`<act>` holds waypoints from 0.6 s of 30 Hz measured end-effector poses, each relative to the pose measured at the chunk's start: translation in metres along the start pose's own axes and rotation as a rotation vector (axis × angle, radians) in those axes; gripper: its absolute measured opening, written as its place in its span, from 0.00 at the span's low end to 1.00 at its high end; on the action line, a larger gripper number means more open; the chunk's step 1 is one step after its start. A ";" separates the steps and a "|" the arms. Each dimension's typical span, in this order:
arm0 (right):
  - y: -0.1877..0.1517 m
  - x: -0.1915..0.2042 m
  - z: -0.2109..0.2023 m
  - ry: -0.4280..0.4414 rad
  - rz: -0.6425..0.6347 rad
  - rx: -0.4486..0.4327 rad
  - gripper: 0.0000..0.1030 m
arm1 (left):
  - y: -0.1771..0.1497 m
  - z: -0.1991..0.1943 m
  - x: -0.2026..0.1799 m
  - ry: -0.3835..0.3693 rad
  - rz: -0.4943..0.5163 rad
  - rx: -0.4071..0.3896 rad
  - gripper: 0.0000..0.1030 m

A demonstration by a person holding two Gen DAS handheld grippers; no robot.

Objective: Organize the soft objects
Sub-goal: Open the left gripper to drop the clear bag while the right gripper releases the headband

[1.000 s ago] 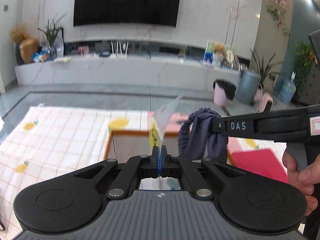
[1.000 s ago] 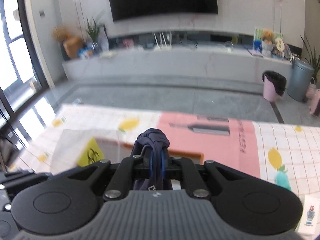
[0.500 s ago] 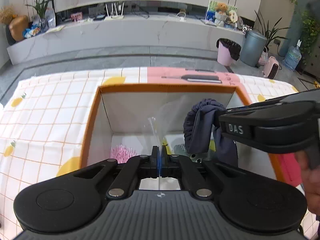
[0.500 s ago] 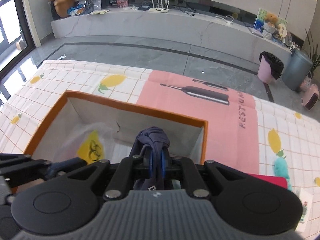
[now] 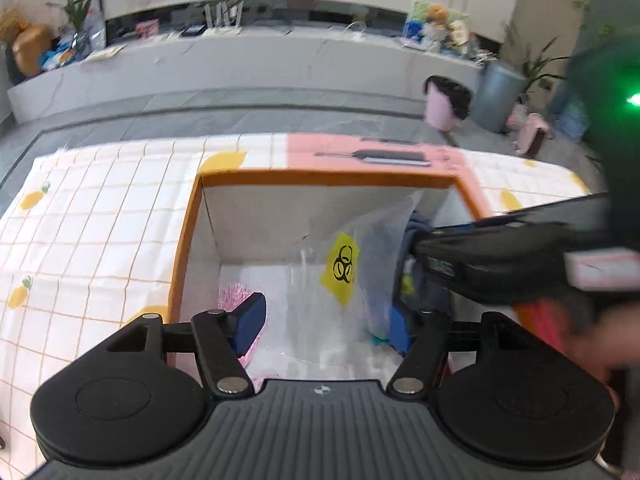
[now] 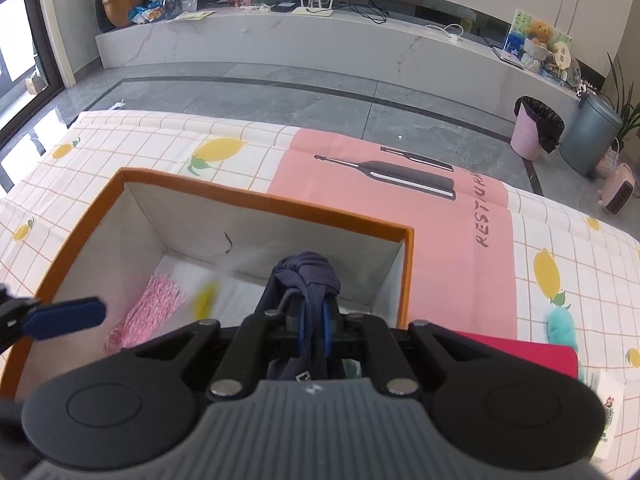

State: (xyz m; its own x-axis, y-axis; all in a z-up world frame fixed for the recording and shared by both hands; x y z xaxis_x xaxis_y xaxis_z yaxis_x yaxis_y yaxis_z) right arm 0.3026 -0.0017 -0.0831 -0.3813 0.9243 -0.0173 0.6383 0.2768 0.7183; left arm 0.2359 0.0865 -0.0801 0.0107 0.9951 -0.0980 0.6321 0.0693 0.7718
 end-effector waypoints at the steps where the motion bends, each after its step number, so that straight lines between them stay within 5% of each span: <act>1: 0.001 0.000 -0.001 0.001 0.005 -0.001 0.06 | 0.002 -0.008 0.000 0.006 0.011 -0.012 0.73; 12: 0.007 0.021 -0.003 0.038 -0.002 -0.018 0.06 | 0.027 -0.040 0.063 0.174 -0.187 -0.120 0.73; 18: 0.011 0.068 0.001 0.076 -0.080 -0.013 0.06 | 0.024 -0.041 0.090 0.182 -0.284 -0.112 0.73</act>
State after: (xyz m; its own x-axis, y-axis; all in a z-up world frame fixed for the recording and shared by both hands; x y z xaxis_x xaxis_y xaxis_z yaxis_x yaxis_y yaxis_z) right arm 0.2846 0.0648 -0.0774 -0.4804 0.8768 -0.0225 0.5952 0.3447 0.7259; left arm 0.2206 0.1807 -0.0447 -0.2982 0.9305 -0.2128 0.5014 0.3424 0.7946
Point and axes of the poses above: each gripper's, at about its wrist camera, not at the fingertips, and z roughly the way its jaws point, x to its left, y to its top, the point moved 10 cm from there along z, roughly the way its jaws point, and after that the axes turned 11 degrees about -x, right-handed, at the moved point
